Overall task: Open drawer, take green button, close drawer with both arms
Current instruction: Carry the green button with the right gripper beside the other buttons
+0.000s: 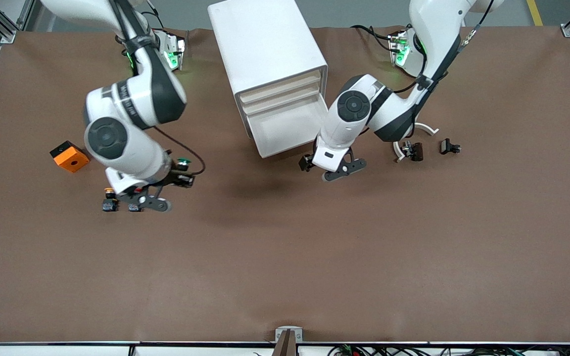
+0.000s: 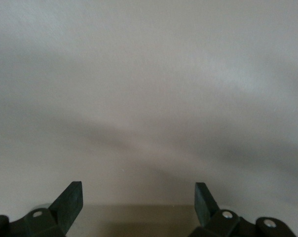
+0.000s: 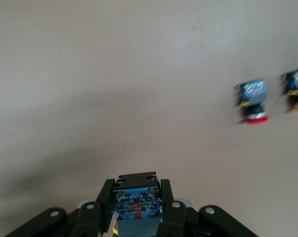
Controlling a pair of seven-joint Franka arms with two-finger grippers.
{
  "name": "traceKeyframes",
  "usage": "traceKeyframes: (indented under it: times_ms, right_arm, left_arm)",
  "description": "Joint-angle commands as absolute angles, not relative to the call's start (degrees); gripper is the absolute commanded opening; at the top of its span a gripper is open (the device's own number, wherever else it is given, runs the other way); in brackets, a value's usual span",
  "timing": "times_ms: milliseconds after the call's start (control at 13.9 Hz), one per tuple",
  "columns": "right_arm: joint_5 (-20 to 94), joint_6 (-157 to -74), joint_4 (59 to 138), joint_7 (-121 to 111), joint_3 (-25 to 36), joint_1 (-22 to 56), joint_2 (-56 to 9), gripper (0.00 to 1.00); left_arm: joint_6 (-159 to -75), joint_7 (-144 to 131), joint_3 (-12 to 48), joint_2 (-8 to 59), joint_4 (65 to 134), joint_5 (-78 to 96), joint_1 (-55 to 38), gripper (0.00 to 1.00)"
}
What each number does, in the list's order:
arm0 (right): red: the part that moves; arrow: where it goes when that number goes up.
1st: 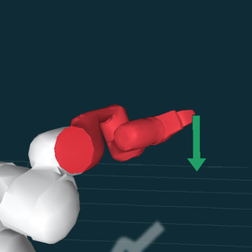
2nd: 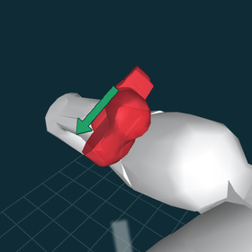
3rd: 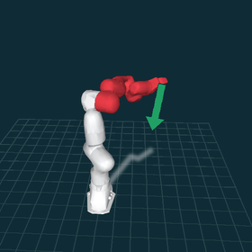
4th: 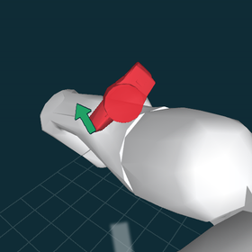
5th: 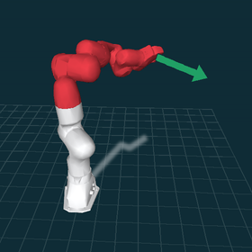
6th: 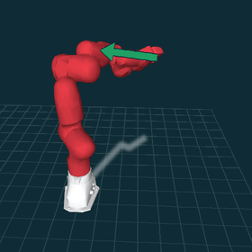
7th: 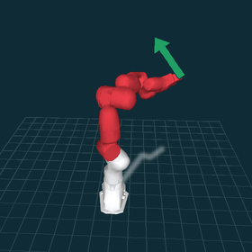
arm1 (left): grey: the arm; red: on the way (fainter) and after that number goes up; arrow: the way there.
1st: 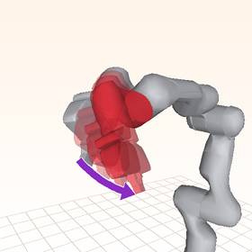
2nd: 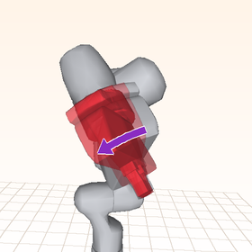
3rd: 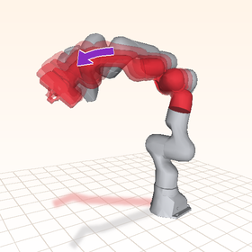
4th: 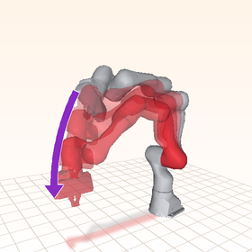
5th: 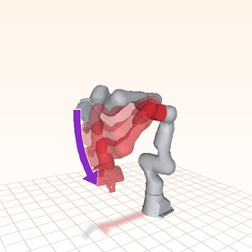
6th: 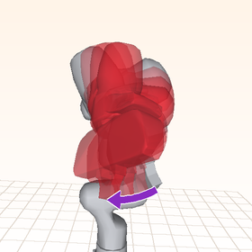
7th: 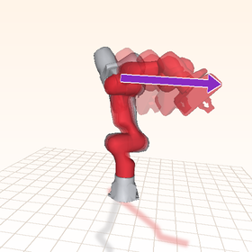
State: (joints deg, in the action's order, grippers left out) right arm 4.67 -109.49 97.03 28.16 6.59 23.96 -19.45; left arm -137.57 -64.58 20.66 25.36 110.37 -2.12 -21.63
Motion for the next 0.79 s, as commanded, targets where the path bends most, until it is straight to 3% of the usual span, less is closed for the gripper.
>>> traceKeyframes:
  times_ms: [0, 359, 719]
  right_arm:
    - [5.6, -115.0, 102.9, 21.2, 5.6, 20.8, -18.1, 0.00]
    - [5.6, -131.5, 114.1, 16.5, 5.5, 17.8, -18.6, 0.00]
    - [5.6, -138.1, 115.7, 16.4, 5.5, 16.8, -21.1, 0.00]
  left_arm:
    - [-138.4, -66.6, 20.7, 25.6, 110.8, -3.5, -24.1, 1.00]
    - [-138.4, -69.3, 20.5, 27.4, 110.7, -3.5, -27.6, 1.00]
    - [-138.4, -74.6, 20.4, 29.2, 110.5, -8.3, -28.7, 1.00]
